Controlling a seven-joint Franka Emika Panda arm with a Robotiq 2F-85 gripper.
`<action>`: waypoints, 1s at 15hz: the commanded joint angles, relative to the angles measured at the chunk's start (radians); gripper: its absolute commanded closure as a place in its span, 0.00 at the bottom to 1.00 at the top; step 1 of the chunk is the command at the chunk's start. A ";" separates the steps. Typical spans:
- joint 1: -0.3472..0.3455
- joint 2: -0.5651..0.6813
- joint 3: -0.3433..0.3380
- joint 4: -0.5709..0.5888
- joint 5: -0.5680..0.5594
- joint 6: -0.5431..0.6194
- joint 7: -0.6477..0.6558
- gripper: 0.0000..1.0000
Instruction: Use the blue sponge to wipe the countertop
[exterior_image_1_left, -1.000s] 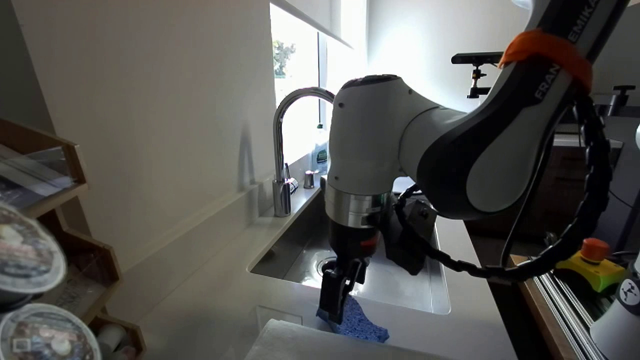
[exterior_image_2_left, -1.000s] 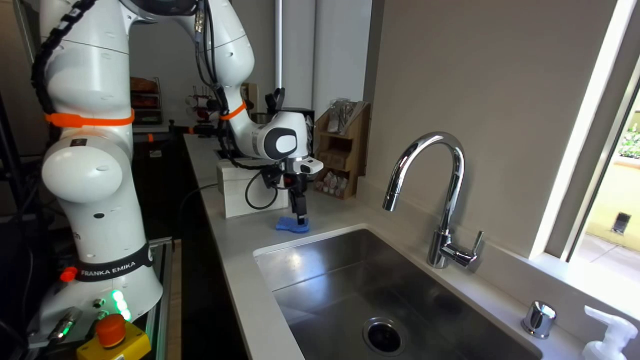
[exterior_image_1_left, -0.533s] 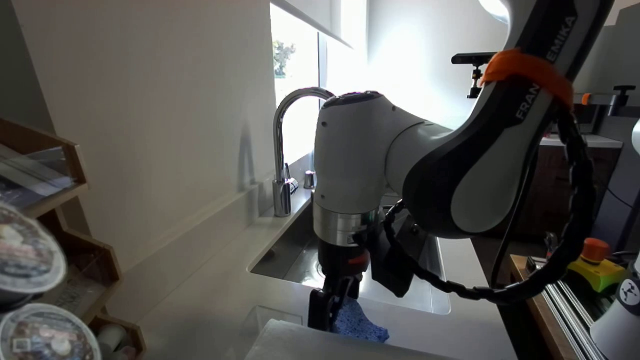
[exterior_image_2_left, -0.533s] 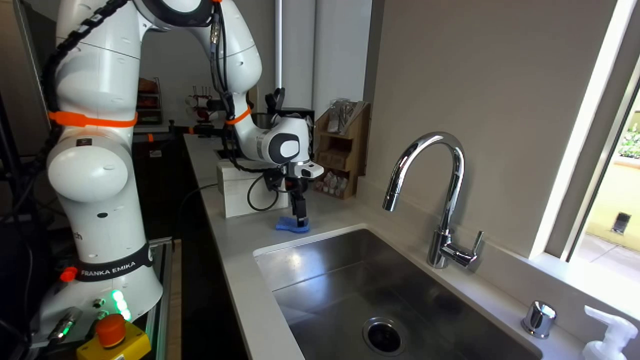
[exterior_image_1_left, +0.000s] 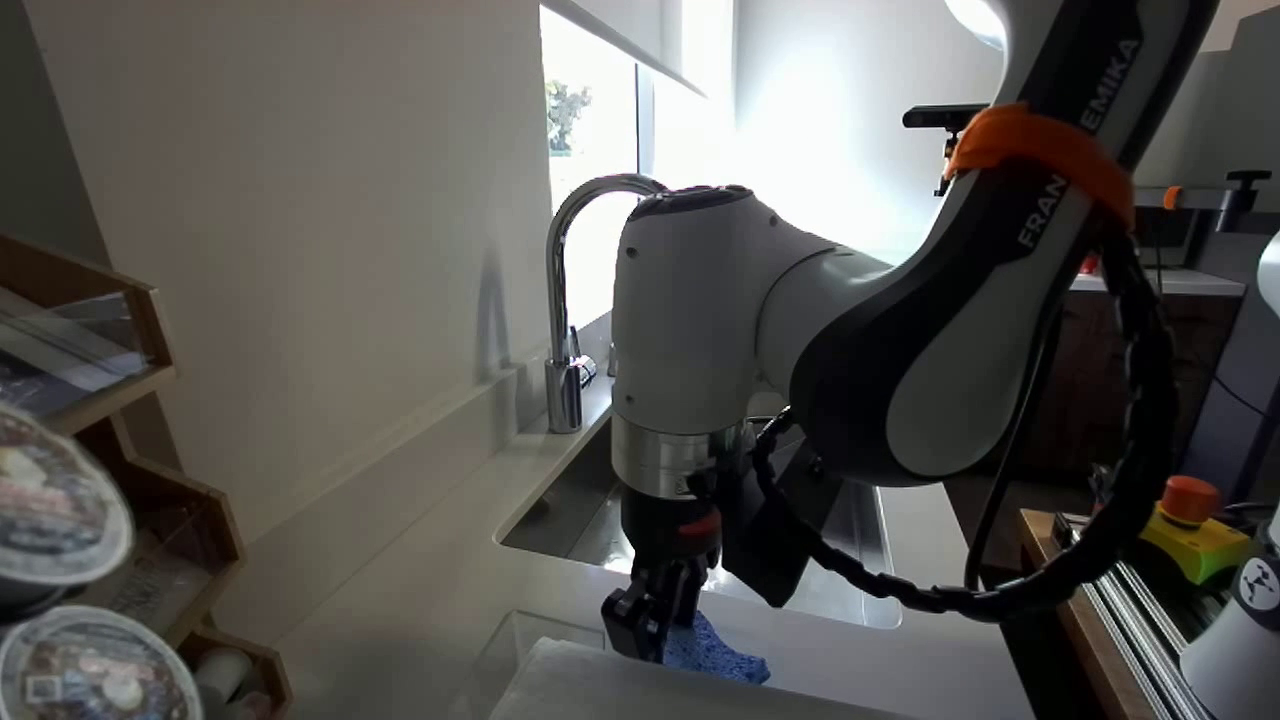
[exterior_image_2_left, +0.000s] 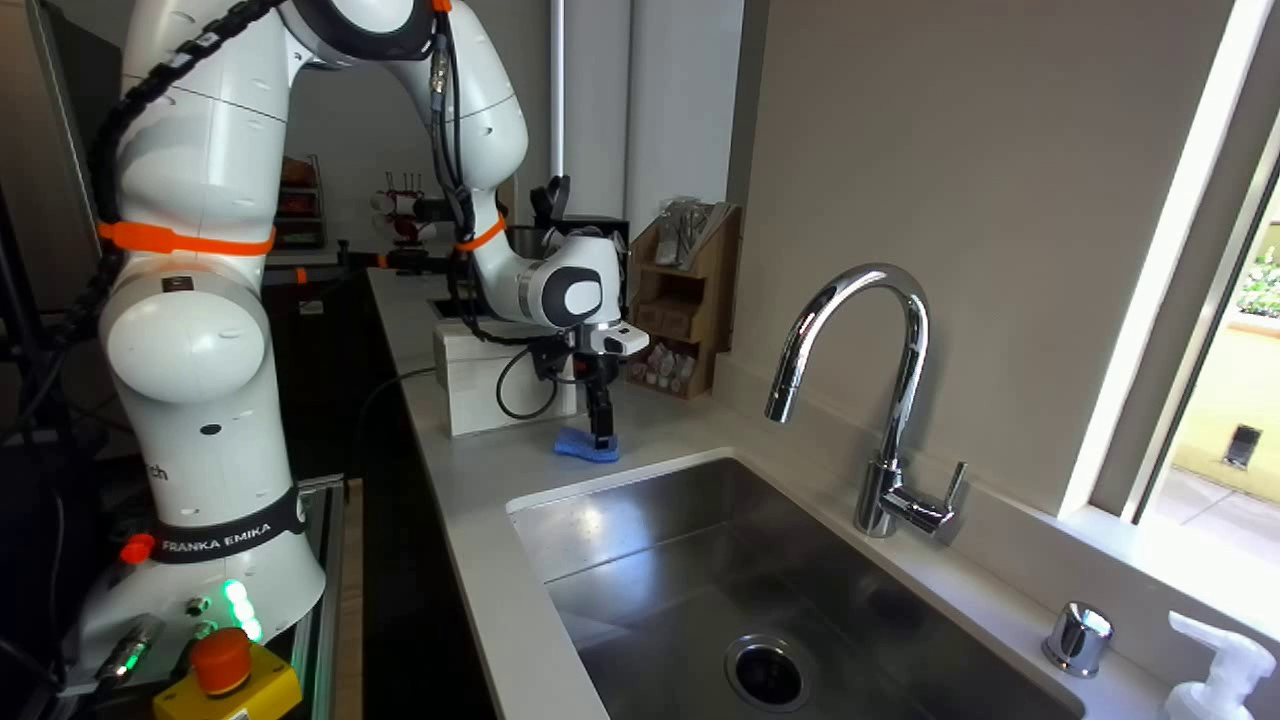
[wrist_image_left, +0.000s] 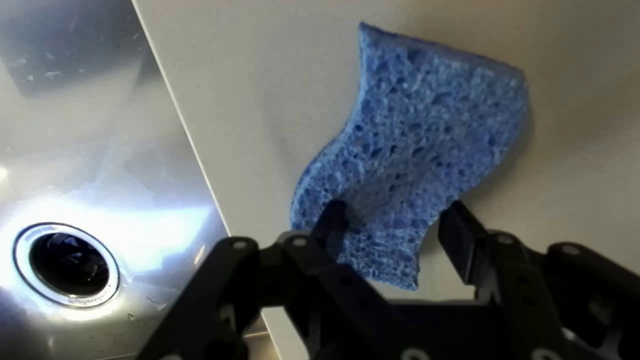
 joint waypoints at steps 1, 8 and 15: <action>0.034 0.026 -0.023 0.013 0.001 0.011 0.039 0.79; 0.046 -0.040 -0.050 -0.027 -0.028 0.037 0.113 0.41; 0.028 -0.104 -0.044 -0.076 -0.031 0.070 0.132 0.00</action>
